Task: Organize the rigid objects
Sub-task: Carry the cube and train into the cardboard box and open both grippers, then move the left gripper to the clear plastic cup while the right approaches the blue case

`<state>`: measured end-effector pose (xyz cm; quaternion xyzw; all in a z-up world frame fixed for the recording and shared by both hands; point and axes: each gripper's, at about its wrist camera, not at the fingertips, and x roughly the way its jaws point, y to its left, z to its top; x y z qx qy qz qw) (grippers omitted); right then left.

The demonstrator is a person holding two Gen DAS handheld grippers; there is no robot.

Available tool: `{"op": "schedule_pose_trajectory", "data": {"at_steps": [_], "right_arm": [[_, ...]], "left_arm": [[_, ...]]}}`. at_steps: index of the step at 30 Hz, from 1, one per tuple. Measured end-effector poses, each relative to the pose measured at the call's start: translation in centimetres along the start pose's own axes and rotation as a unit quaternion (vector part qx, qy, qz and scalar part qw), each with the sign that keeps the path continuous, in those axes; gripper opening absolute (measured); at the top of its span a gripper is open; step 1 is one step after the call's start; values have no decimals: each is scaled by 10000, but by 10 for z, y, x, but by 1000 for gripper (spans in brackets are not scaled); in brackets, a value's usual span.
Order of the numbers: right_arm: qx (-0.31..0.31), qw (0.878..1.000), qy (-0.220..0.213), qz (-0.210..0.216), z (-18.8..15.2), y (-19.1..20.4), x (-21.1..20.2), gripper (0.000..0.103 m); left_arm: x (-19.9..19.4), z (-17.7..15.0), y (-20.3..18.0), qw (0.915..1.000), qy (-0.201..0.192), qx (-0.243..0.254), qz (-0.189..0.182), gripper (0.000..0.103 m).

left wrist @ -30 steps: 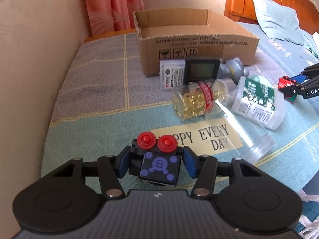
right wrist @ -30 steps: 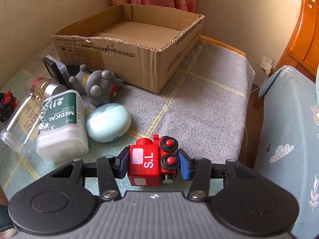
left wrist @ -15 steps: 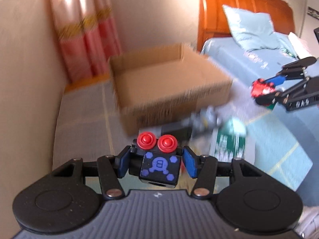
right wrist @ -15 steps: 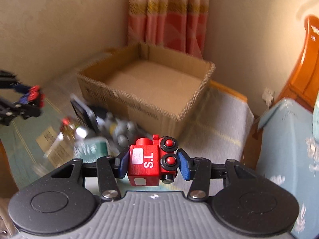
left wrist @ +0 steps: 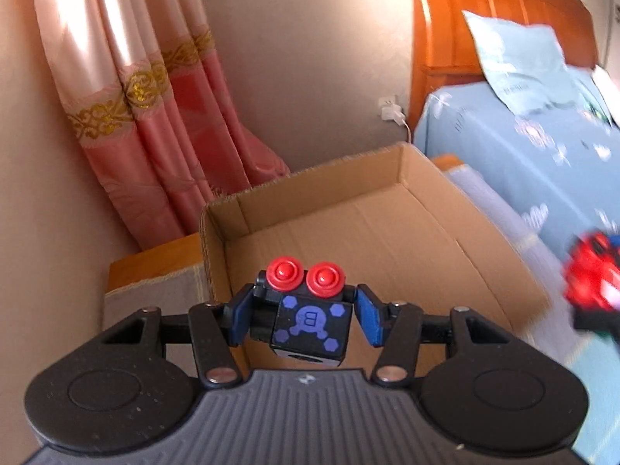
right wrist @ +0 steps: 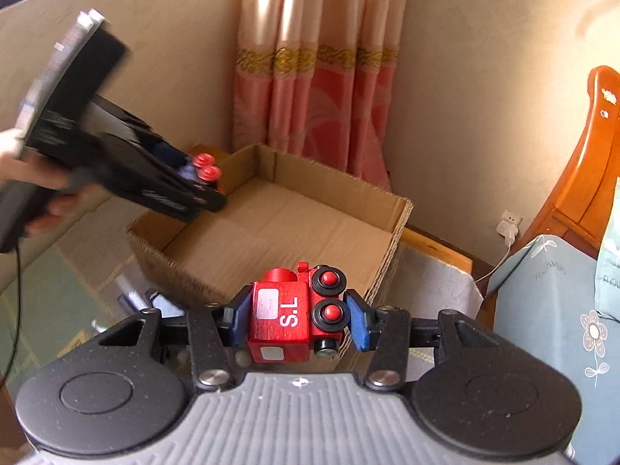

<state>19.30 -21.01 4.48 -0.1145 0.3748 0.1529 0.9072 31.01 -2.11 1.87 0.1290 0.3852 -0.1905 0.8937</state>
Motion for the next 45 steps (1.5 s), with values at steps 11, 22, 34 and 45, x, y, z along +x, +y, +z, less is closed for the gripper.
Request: {"op": "schedule_pose_trajectory", "data": {"at_steps": [11,22,34,45], "right_arm": [[37,10000,49,57,13,-1,10,55],[319,9987,389,-37,57,-15,88,55],[1092,9919,565,-319,45,-25,91,103],[1364,9835,1081,-504,-46,-5,50,103]], "left_arm": [[-30,-18,-6,9966,-675,375,287,102],[-115,-105,-13,9953,-871,-144,390,102],[-123,-157,-16,9956,-676,-405,504,102],[-117,-180,-32,9969,-534,-383,441,102]]}}
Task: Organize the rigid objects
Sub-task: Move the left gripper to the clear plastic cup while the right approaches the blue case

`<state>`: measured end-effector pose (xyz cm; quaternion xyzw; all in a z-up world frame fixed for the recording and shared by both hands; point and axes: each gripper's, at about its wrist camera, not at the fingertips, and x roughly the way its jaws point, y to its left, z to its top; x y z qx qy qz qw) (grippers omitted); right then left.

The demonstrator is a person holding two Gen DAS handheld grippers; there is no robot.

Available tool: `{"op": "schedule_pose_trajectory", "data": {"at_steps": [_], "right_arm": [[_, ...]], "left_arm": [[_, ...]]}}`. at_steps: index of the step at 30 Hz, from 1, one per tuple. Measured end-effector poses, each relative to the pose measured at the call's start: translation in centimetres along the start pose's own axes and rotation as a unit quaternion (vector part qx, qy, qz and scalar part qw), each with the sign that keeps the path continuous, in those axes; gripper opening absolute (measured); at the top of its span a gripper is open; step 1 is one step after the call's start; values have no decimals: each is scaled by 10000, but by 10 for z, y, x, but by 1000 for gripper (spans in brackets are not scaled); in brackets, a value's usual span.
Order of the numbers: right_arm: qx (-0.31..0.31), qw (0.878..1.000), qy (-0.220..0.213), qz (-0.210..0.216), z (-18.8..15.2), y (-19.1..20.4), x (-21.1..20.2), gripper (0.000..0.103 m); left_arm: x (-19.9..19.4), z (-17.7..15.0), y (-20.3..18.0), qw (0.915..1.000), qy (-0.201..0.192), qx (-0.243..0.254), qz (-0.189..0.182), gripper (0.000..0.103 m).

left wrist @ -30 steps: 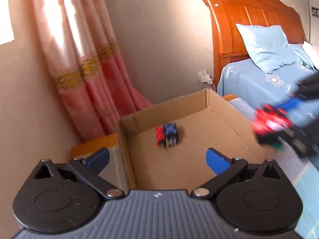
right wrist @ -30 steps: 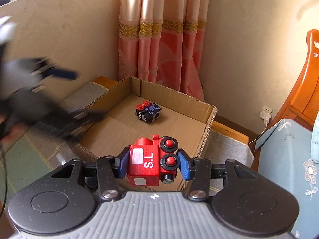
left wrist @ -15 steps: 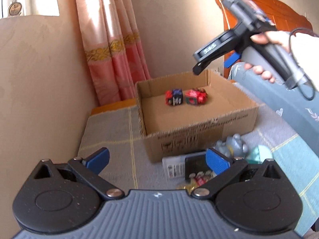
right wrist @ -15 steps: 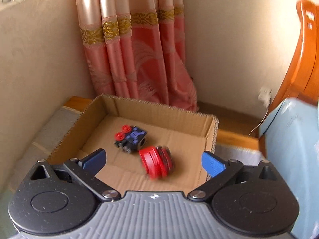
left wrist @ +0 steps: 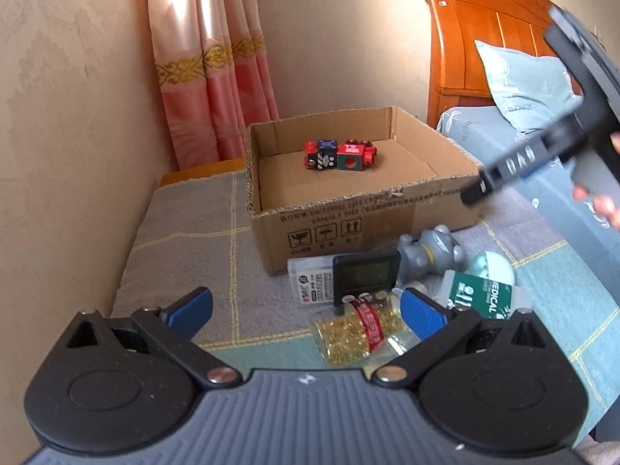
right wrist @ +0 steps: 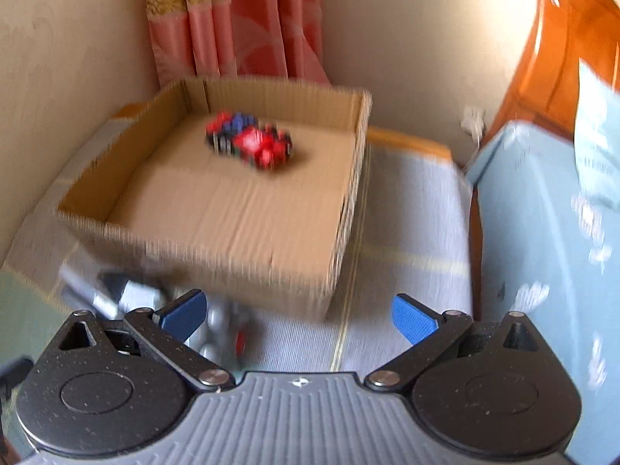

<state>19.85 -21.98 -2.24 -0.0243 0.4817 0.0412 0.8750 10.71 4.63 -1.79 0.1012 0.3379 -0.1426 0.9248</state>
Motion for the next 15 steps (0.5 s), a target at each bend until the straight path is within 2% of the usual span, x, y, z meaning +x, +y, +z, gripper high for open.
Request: {"op": "schedule_pose_trajectory", "data": {"at_steps": [5,8,11,15], "right_arm": [[558,9967,585,103,-29,-3,21,103],[664,9954,684,-48,-33,2,30,103],[759,9936,834,20,-36,7,39,103],[696,9944,784,-127,-41,11,49,103]], "left_arm": [[2,-7,-8,9999,111,40,-1,102],[0,-9,-12,9999,103,121,68,102],[-2,-10,-14,9998,93,148,50,102],[-3,-13,-14,9999,99,96,-42,102]]}}
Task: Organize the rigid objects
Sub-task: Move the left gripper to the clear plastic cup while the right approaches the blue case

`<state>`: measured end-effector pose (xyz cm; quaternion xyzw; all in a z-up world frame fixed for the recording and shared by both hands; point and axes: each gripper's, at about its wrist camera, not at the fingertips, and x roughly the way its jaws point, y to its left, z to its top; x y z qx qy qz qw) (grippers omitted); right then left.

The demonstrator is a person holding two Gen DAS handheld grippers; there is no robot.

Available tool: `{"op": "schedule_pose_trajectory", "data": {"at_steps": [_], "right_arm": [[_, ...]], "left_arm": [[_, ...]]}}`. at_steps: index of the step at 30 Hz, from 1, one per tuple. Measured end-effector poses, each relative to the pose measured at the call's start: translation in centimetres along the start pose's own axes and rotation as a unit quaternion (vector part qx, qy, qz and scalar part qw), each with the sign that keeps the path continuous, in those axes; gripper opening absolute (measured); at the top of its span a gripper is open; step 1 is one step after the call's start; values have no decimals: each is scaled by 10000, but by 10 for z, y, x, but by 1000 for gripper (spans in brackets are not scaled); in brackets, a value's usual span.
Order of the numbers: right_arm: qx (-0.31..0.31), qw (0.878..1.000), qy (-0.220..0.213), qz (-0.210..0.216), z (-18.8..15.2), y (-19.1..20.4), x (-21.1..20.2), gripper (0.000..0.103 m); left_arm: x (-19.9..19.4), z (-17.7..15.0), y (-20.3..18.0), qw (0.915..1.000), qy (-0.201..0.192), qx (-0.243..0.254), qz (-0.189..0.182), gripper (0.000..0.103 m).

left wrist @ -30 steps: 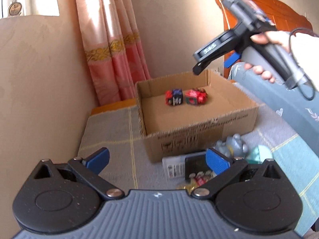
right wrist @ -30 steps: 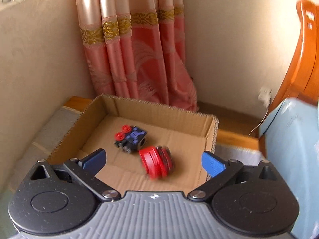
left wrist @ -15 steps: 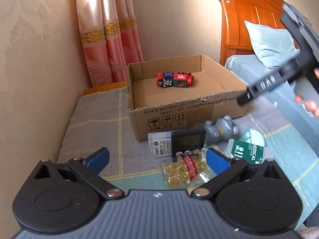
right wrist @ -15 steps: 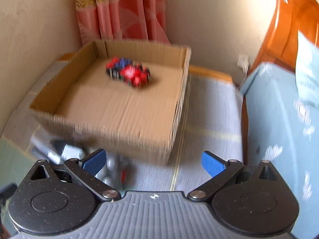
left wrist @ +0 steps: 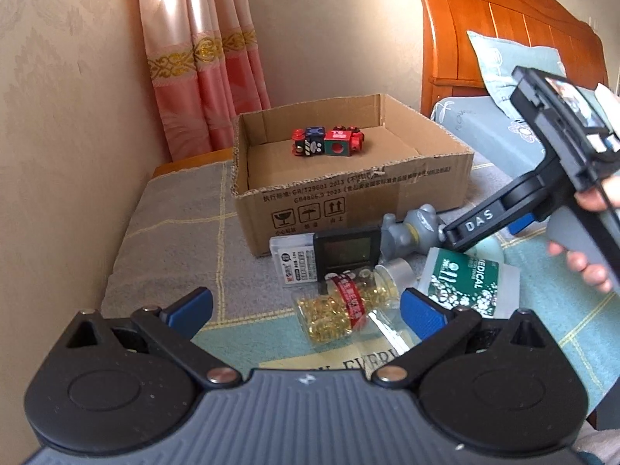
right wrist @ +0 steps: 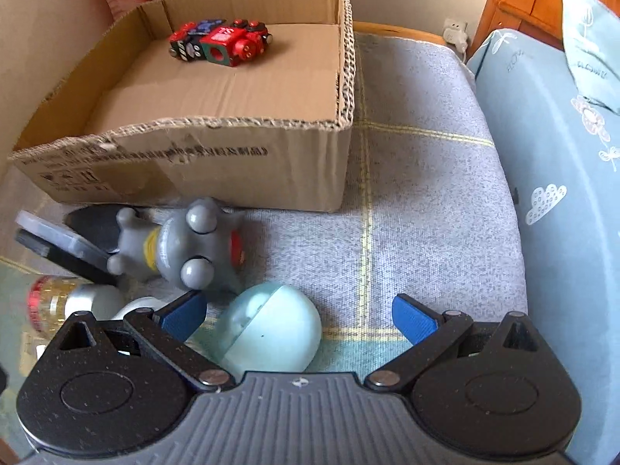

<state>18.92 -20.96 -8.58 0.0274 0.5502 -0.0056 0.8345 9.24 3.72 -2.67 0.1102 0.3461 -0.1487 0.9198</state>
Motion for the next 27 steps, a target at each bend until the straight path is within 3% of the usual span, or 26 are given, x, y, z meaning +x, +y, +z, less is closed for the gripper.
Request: {"op": "schedule_pose_trajectory", "data": {"at_steps": [3,9,17,27], "right_arm": [[112,9999,-17,74,0,-7,0,103],[20,9995,-46,-313,-16,-23,-2,103],[-145,9992,-231,-276,-39,-39,-10,103],[-158,9989,-363,-252,-43,-39,-13,103]], "left_arm": [[0,-2,-3,10000,21,60,-27,102],[-2,-6,-12,9995,35,266,-139,102],[2,-11,-35,9951,236,503,-820,102],[12,-36,-36,9925,812,510,-763,102]]}}
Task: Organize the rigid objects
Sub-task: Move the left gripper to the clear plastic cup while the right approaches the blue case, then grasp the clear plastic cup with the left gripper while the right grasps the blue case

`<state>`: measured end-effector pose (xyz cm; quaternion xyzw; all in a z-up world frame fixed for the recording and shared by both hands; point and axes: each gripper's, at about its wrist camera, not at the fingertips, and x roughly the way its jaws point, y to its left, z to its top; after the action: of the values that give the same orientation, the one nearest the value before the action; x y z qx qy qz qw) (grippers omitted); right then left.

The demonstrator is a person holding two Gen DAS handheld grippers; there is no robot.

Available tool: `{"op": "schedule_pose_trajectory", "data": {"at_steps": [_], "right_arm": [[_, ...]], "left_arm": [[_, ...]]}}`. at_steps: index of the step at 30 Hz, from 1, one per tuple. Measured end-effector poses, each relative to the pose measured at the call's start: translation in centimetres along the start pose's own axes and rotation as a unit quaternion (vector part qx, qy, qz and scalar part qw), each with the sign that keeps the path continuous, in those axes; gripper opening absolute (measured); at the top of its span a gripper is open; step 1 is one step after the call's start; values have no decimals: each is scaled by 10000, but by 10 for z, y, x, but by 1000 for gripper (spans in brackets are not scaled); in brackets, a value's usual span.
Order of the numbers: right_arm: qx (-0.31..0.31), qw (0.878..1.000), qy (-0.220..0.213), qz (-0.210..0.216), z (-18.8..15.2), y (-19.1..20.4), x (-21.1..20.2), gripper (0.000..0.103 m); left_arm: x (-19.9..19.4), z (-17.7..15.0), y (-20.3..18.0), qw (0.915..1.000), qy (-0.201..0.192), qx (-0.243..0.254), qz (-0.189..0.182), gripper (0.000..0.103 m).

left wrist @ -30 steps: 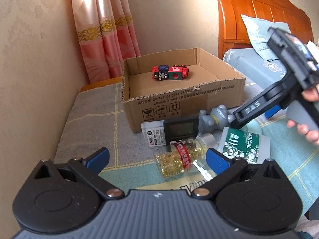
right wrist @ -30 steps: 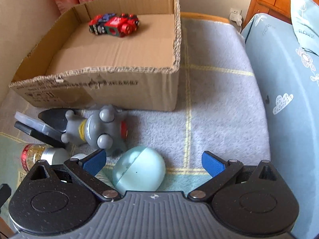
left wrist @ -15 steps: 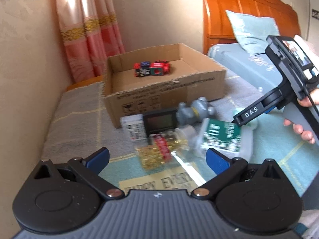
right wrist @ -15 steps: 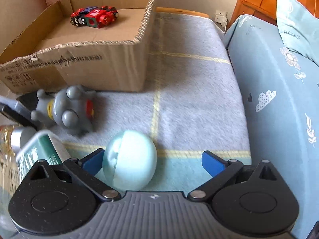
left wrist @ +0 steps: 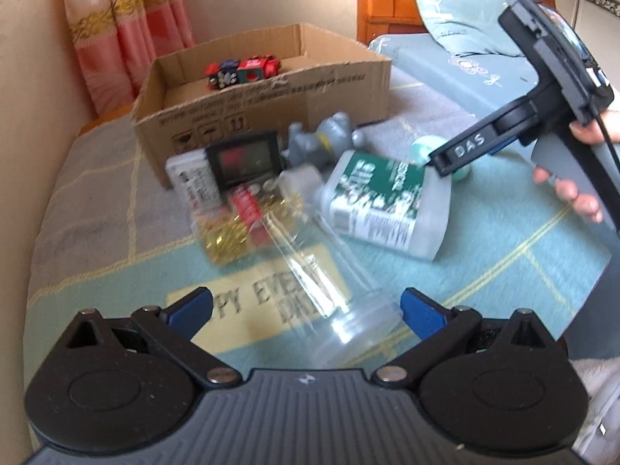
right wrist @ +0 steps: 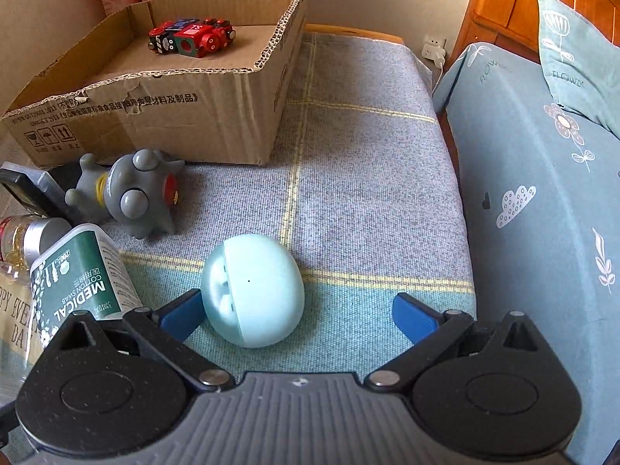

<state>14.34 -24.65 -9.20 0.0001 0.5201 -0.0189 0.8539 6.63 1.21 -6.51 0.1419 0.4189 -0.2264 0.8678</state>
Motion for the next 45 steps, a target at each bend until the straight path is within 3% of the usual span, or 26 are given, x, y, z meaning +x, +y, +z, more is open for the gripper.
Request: {"op": "schedule_pose_trajectory", "data": {"at_steps": [12,23,27,32,35,45], "right_arm": [[-43,9999,-139,28,-6,-2,-3,103],[-142,9996,-225,75,-15,-4,-6,103],[-162,9996,-205,82,-15,-3,-6,103],[-177,9996,-207,94,-15,-3,-6,103],[-187,9995,-217,102,-15,-4,-6,103],[-221,9993,-263,123,-17,-3,-7,103]], "left_arm": [[-22,-28,26,9986,234,-166,440,102],[-18,-38,74,9885,413,-944,1110,102],[-18,-36,72,9904,391,-1071,778,102],[-24,-28,59,9927,223,-1176,-168,102],[-21,-21,54,9904,250,-1315,-359,102],[-4,-3,69,9873,48,-1580,-131,102]]}}
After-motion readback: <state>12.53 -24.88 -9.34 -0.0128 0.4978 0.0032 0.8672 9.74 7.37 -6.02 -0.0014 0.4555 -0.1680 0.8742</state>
